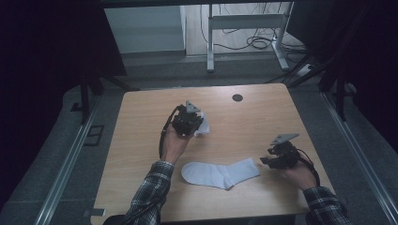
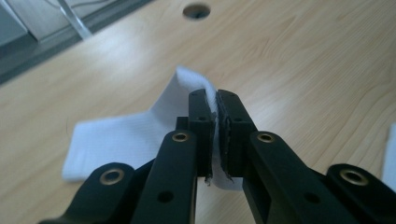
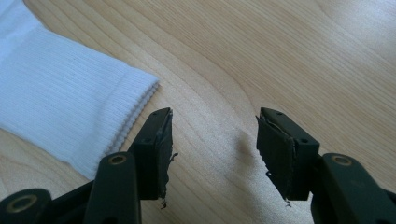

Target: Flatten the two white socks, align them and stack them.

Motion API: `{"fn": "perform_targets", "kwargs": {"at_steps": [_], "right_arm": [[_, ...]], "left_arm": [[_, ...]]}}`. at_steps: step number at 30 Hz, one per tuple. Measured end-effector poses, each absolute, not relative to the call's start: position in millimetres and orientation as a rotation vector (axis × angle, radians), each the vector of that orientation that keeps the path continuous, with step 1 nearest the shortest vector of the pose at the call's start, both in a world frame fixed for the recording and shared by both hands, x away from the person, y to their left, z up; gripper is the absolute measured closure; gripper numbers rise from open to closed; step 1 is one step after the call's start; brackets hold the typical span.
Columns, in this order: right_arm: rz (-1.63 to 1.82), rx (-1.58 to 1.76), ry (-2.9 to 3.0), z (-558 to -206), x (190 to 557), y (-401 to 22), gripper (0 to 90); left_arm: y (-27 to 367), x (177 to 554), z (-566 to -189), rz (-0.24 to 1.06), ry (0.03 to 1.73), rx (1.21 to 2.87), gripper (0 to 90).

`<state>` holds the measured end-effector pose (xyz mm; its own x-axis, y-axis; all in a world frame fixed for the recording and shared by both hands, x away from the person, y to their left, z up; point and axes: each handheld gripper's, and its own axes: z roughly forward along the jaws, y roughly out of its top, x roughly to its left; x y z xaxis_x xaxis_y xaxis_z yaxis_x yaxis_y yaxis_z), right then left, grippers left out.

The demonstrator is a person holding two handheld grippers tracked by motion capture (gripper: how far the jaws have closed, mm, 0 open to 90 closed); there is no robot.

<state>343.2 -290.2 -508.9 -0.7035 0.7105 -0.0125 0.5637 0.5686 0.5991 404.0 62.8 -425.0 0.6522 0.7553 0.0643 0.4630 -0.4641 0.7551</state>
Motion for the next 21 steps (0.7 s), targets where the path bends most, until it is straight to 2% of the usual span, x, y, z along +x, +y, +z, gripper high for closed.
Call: {"fn": "perform_targets", "kwargs": {"at_steps": [8, 13, 16, 21], "right_arm": [[0.84, 1.066, 2.557, -509, 343, -291, 45.5], [0.839, 1.068, 2.558, -509, 343, -292, 45.5], [0.839, 1.074, 2.556, -509, 343, -292, 45.5], [0.829, 1.072, 2.556, -510, 343, -291, 45.5]], "left_arm": [[35, 398, -372, 0.551, 0.816, 2.084, 84.9], [40, 385, -340, 0.568, 0.752, 2.011, 85.0], [56, 381, -342, 0.56, 0.769, 2.013, 84.9], [87, 384, -382, 0.494, 0.858, 2.105, 84.5]]}}
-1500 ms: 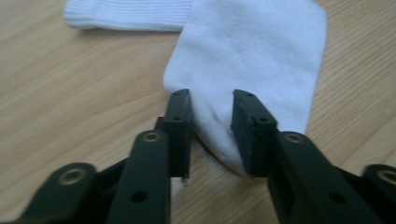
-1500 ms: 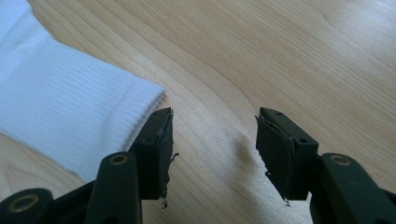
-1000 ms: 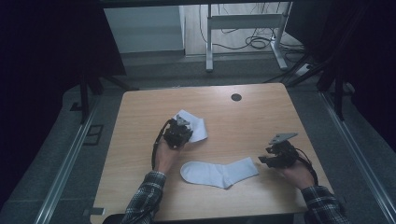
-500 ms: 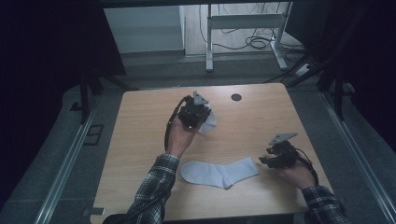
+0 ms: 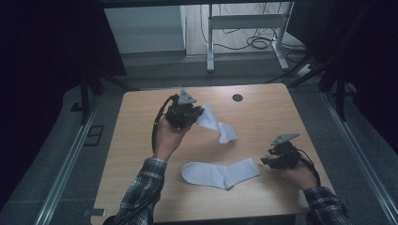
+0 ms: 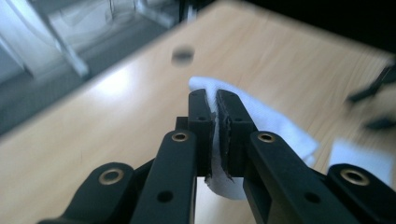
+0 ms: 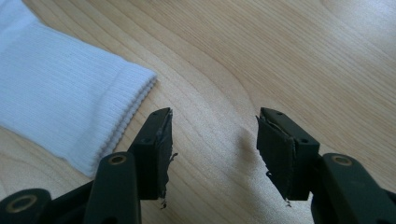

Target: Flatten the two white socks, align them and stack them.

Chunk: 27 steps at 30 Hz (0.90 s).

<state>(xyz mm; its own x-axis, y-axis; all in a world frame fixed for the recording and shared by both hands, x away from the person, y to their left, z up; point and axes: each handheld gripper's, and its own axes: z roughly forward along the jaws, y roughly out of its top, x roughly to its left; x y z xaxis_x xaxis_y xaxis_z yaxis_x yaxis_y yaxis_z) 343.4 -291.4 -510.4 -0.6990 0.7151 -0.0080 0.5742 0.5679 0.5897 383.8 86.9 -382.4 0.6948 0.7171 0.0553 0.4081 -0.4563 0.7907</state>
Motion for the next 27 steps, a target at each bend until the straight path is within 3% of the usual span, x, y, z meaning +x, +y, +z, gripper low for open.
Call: {"fn": "perform_targets", "kwargs": {"at_steps": [7, 15, 17, 21, 27], "right_arm": [[0.823, 1.068, 2.551, -510, 344, -291, 45.5], [0.829, 1.075, 2.537, -509, 344, -293, 45.4], [0.834, 1.085, 2.534, -509, 344, -292, 45.3], [0.835, 1.102, 2.524, -509, 344, -292, 44.4], [0.877, 1.106, 2.505, -507, 345, -293, 43.8]], "left_arm": [[118, 391, -447, 0.468, 1.005, 2.208, 84.4], [143, 397, -483, 0.486, 1.113, 2.253, 83.0], [149, 397, -489, 0.493, 1.144, 2.251, 76.2], [159, 394, -496, 0.548, 1.19, 2.22, 53.1], [180, 384, -499, 0.538, 1.233, 2.131, 46.8]]}}
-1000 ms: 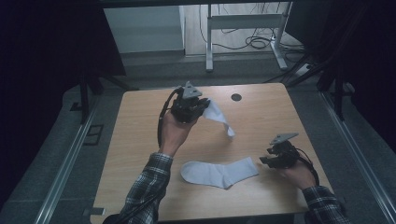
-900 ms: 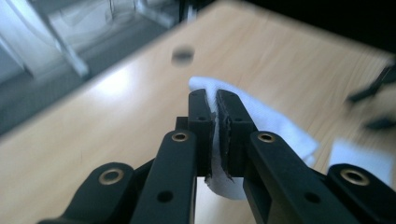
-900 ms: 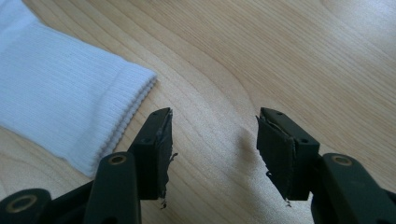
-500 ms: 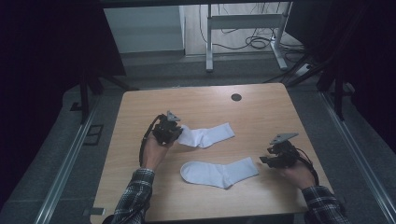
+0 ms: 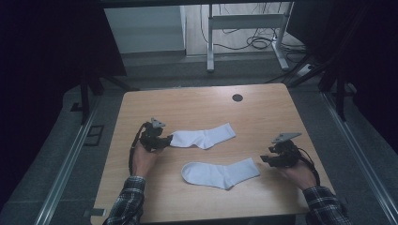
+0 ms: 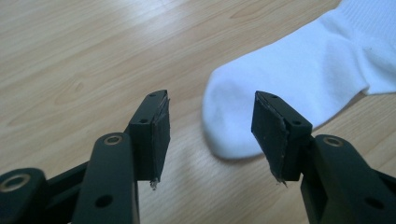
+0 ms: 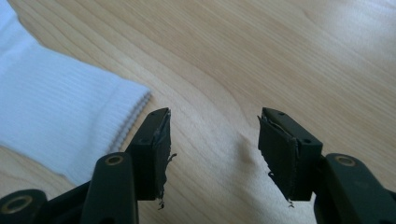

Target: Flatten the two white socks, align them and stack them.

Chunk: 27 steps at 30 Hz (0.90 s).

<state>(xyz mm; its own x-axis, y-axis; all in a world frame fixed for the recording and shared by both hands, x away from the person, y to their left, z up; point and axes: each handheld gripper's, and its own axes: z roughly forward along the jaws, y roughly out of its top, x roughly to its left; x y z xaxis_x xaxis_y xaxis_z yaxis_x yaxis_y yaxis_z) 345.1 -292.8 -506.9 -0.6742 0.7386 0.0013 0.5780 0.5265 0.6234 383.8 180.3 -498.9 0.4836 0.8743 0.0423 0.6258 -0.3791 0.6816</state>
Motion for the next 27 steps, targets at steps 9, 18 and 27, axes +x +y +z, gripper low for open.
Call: {"fn": "perform_targets", "kwargs": {"at_steps": [9, 18, 27], "right_arm": [[0.957, 1.124, 2.458, -501, 355, -283, 38.8], [1.08, 1.224, 2.392, -495, 380, -269, 32.9], [1.055, 1.224, 2.405, -496, 411, -244, 41.9]], "left_arm": [[188, 378, -507, 0.502, 1.249, 2.116, 50.1], [182, 384, -511, 0.502, 1.252, 2.111, 50.2], [185, 388, -515, 0.496, 1.257, 2.101, 47.9]]}}
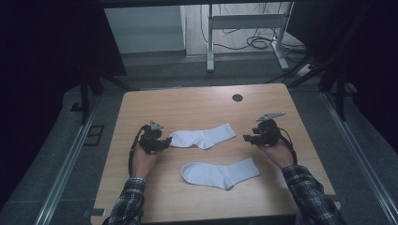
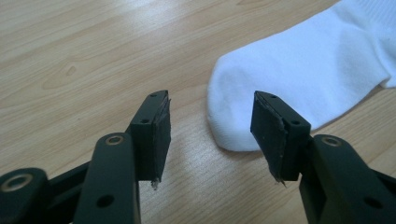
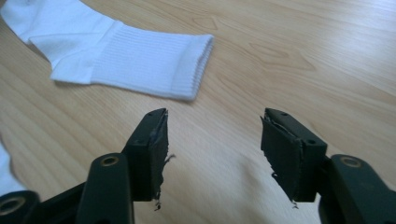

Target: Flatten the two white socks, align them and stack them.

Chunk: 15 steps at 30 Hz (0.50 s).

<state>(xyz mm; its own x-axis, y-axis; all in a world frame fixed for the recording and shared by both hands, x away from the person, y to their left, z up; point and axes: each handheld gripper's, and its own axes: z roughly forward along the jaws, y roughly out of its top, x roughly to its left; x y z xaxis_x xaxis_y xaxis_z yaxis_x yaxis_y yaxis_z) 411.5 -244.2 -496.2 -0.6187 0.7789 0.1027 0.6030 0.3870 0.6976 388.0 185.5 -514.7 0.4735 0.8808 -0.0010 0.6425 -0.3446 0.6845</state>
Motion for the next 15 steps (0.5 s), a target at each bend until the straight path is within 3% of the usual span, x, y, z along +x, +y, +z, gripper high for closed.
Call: {"fn": "perform_targets", "kwargs": {"at_steps": [8, 15], "right_arm": [[1.022, 1.168, 2.417, -501, 429, -213, 52.0], [1.038, 1.206, 2.401, -512, 443, -201, 55.6]], "left_arm": [[189, 392, -519, 0.466, 1.283, 2.07, 52.5], [185, 394, -523, 0.472, 1.283, 2.096, 53.4]]}}
